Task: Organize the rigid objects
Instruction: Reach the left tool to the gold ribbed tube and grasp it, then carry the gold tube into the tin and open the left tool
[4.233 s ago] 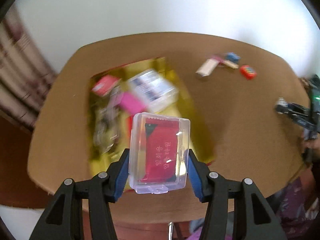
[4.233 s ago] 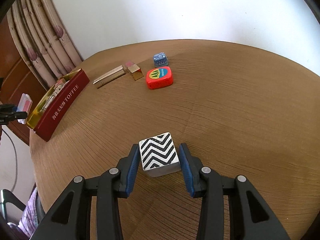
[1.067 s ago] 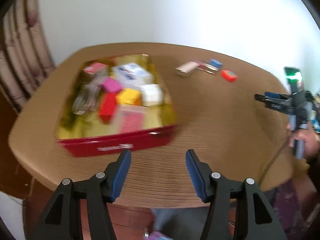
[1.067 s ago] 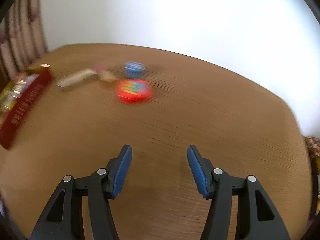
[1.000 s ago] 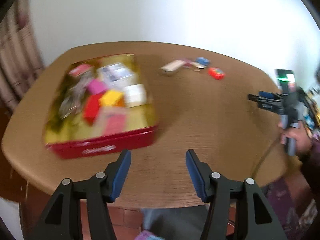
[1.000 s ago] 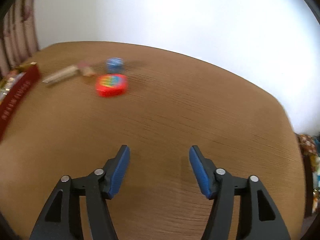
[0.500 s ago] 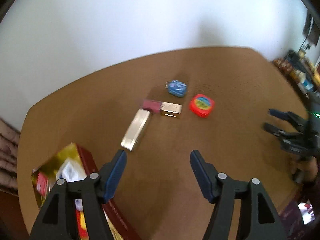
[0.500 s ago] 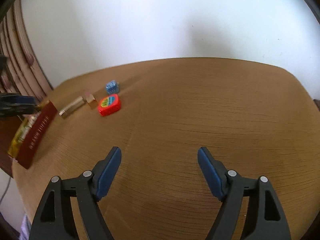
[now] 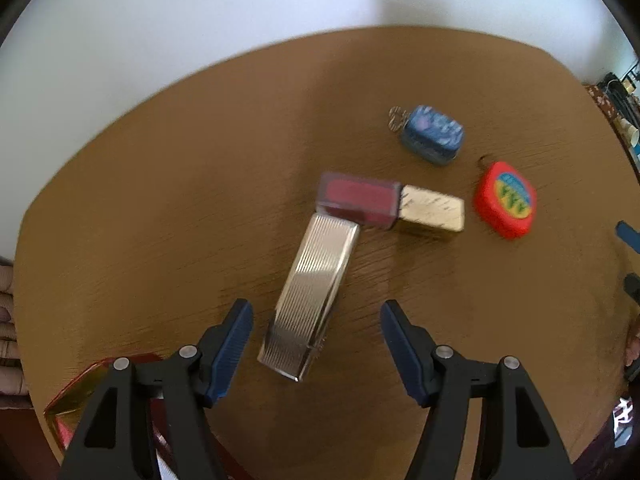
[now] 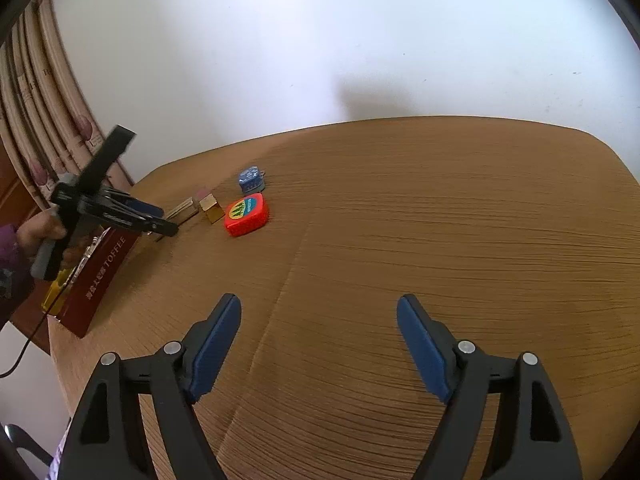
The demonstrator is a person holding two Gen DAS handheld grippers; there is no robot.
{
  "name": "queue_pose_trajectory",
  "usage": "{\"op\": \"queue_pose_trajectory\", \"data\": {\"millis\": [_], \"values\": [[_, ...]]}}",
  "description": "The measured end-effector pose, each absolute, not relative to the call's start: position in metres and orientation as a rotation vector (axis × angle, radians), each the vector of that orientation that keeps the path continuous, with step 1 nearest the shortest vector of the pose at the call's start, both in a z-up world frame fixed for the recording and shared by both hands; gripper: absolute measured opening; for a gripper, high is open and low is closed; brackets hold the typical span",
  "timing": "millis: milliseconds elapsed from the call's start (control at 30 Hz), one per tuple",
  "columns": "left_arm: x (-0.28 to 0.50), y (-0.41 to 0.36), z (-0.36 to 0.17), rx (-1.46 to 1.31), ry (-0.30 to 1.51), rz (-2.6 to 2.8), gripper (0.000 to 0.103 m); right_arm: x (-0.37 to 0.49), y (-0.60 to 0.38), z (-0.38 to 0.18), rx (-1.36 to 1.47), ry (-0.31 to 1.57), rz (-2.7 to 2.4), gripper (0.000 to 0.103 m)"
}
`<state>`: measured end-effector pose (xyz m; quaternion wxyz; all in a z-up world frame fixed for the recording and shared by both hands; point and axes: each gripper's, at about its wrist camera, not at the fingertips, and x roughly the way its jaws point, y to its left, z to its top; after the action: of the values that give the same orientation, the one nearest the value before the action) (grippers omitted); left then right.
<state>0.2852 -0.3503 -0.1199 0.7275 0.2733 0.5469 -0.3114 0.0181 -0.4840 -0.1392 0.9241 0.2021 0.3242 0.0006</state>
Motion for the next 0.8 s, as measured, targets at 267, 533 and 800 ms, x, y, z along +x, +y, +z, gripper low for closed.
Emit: {"op": "queue_pose_trajectory", "data": {"millis": [267, 533, 800], "values": [[0.274, -0.334, -0.117, 0.418, 1.208, -0.7, 0.03, 0.017, -0.487, -0.138, 0.415, 0.68, 0.0, 0.08], [0.198, -0.298, -0.068, 0.168, 1.147, -0.694, 0.03, 0.024, -0.484, -0.14, 0.403, 0.705, -0.01, 0.081], [0.144, -0.167, -0.016, -0.021, 1.086, -0.479, 0.03, 0.029, -0.48, -0.141, 0.376, 0.726, -0.024, 0.081]]}}
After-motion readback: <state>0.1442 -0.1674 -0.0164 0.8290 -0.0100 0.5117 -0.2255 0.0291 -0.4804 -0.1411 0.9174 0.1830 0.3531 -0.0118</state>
